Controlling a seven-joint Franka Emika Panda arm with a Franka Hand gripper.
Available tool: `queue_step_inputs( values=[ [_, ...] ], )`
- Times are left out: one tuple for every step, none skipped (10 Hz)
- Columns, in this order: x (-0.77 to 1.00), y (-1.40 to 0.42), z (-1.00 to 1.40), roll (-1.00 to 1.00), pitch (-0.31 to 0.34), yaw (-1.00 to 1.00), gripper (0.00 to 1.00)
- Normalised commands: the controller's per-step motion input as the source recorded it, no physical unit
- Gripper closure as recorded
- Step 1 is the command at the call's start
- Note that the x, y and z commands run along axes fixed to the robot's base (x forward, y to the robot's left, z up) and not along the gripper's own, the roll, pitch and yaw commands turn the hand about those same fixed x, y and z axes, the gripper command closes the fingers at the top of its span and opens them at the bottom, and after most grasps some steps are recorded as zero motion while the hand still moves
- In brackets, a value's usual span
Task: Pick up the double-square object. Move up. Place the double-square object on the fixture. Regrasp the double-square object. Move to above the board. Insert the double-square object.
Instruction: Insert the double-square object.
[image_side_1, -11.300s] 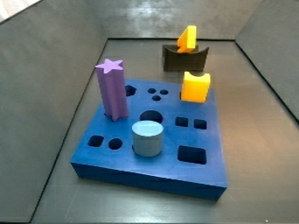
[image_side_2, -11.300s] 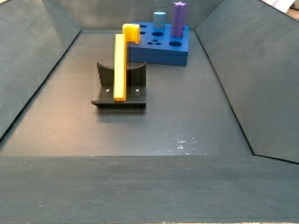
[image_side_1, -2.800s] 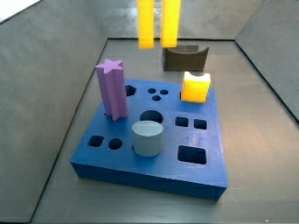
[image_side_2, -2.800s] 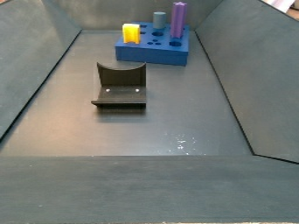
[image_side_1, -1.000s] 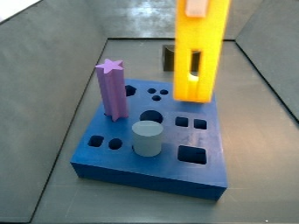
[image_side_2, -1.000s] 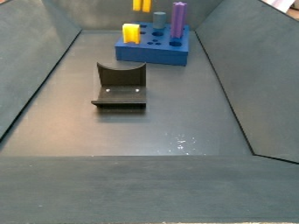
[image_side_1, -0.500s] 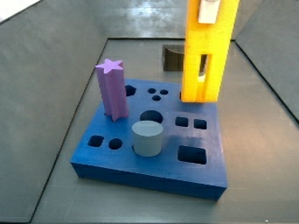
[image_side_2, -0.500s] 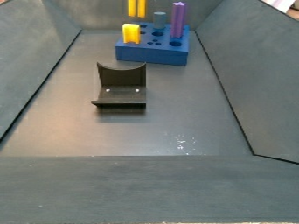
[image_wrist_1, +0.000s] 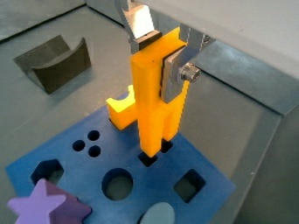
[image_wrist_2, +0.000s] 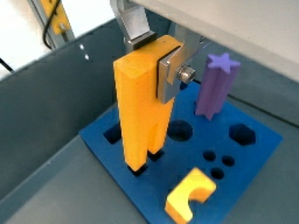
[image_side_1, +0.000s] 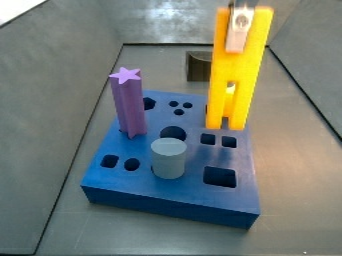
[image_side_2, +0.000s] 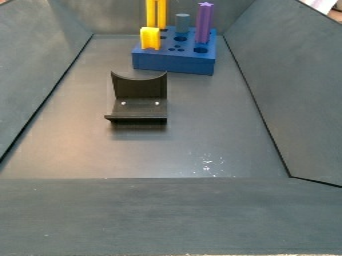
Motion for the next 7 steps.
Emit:
queue_step_inputs(
  values=[
    [0.13,0.03,-0.01,-0.01,0.090,0.00,1.00],
    [0.11,0.00,-0.11,0.05,0.113,0.00,1.00],
    [0.03,-0.19,-0.44,0.32,0.144,0.00,1.00],
    [0.00,-0.09,-0.40,0.19,0.056,0.00,1.00],
    [0.00,0.00,0.00,-0.02,0.003,0.00,1.00],
    [0.00,0.00,0.00,0.01,0.000,0.00,1.00],
    [0.00,-0.28,-0.12,0.30,0.020,0.00,1.00]
  ],
)
